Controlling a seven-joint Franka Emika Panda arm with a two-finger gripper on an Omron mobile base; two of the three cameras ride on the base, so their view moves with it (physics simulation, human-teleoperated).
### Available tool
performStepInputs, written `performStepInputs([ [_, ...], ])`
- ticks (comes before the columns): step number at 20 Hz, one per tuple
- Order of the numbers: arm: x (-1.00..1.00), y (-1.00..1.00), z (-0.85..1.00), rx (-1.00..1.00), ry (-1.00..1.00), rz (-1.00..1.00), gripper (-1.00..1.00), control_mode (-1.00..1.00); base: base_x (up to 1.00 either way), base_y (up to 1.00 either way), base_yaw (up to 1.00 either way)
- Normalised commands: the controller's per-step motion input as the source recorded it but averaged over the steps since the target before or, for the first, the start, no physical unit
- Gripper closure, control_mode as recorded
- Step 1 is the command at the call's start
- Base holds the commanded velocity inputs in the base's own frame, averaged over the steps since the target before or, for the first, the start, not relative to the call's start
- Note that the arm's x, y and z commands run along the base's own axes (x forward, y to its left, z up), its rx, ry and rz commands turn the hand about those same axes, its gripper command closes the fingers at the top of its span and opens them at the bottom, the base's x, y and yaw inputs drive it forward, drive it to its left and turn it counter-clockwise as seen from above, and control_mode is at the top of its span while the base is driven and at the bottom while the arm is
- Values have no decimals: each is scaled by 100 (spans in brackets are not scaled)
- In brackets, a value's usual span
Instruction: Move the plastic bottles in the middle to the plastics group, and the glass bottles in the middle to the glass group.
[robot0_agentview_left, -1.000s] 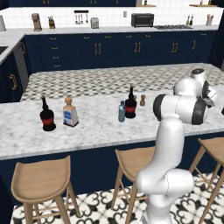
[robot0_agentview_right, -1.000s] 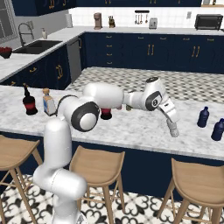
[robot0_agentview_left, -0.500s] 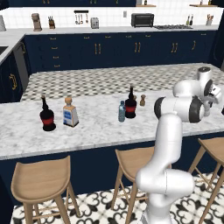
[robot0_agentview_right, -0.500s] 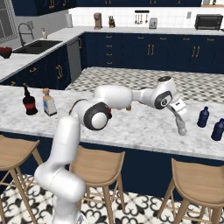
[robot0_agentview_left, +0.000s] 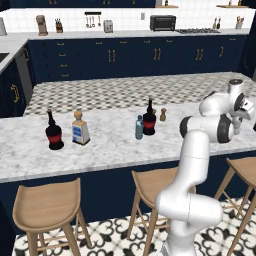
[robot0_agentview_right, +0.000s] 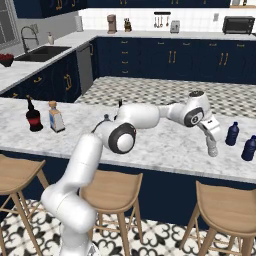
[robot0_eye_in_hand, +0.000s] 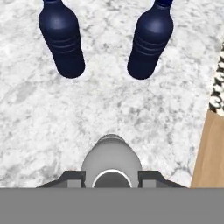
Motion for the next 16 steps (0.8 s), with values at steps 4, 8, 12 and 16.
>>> performStepInputs([
  [4, 5, -5, -65, 0, -9, 0, 100, -100, 0, 0, 0],
  [8, 10, -9, -64, 0, -16, 0, 100, -100, 0, 0, 0],
  [12, 0, -7, -79, -1, -19, 0, -100, -100, 0, 0, 0],
  [16, -2, -25, -73, -10, -22, 0, -100, -100, 0, 0, 0],
])
